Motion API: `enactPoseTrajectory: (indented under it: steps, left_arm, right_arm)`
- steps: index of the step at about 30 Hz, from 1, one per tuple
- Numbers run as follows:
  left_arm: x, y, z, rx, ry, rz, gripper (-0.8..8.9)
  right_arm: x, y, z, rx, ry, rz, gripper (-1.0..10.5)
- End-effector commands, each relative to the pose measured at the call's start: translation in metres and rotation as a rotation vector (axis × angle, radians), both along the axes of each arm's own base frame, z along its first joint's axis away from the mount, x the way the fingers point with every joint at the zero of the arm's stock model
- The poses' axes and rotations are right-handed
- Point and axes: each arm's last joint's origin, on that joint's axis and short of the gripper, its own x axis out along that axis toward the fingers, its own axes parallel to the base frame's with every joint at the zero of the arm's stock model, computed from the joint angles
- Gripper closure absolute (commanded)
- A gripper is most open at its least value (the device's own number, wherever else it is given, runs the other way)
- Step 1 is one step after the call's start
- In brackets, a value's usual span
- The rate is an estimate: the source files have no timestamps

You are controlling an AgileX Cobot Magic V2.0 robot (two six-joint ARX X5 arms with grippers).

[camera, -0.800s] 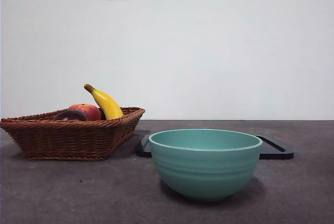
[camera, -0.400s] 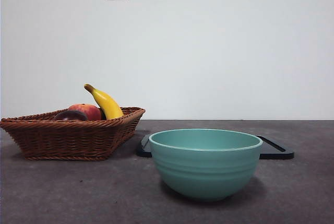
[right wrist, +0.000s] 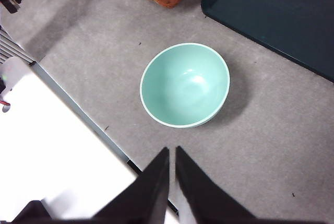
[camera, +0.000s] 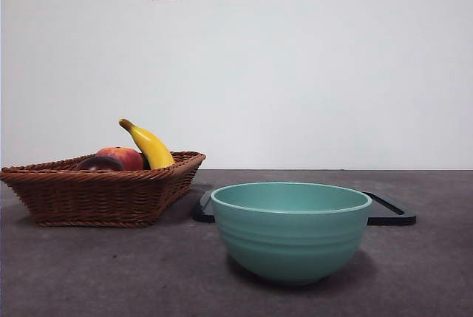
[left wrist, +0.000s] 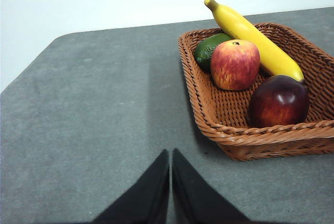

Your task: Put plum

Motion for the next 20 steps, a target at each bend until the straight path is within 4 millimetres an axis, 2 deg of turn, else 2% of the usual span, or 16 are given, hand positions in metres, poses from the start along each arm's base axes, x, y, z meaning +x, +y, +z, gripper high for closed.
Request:
enactPoseTrajectory:
  steps: [1,11,16,20]
  left_arm:
    - [0.001,0.0,-0.007,-0.009,0.026,0.007,8.06]
    - [0.001,0.0,-0.007,-0.009,0.026,0.007,8.06]
    - [0.001,0.0,-0.008,-0.009,0.026,0.007,8.06]
    - [0.001,0.0,-0.007,-0.009,0.026,0.007,8.06]
  right_arm:
    - [0.0,0.001,0.006,0.007,-0.027,0.012,9.3]
    - [0.001,0.0,0.006,0.001,-0.046,0.014,9.3]
    - [0.008,-0.007,0.01,-0.016,-0.245,0.009,9.3]
    - [0.018,-0.022,0.005,0.013,-0.448,-0.131,9.3]
